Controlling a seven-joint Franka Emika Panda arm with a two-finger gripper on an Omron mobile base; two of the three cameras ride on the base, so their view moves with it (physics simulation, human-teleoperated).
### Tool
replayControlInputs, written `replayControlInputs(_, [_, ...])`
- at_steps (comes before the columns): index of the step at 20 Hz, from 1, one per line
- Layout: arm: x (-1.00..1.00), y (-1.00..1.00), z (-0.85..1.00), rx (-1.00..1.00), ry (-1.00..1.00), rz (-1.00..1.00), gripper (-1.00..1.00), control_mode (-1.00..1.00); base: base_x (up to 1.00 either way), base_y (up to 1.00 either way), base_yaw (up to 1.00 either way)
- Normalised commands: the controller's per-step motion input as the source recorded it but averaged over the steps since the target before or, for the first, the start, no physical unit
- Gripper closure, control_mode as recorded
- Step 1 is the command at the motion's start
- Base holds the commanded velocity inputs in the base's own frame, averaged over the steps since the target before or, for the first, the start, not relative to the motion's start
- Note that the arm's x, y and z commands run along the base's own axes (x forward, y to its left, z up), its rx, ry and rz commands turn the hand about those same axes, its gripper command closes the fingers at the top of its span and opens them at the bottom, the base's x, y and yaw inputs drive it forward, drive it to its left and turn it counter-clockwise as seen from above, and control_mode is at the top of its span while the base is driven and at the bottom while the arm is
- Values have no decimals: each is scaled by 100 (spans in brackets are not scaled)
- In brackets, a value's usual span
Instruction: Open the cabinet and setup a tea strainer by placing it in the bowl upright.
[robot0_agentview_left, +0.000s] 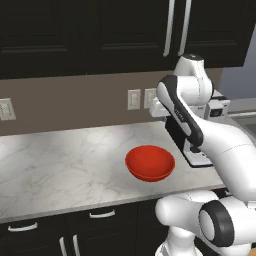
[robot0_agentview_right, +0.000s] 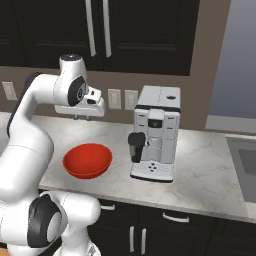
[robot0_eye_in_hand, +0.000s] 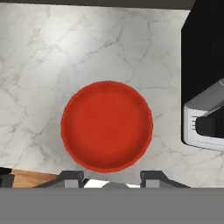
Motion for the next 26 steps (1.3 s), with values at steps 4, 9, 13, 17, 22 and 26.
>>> replayControlInputs(4, [-4,-5,9,-4,-8,-7,-100,-100,0,0,0])
replayControlInputs(9, [-19,-41,75,1,-30,-14,-100,-100,0,0,0])
replayControlInputs(13, [-24,-42,100,2,-39,-8,-100,-100,0,0,0])
replayControlInputs(17, [-16,-30,100,0,-53,0,-100,-100,0,0,0])
replayControlInputs(22, [-2,-30,100,-2,-64,0,-100,-100,0,0,0])
replayControlInputs(26, [0,-21,100,-4,-30,-1,-100,-100,0,0,0])
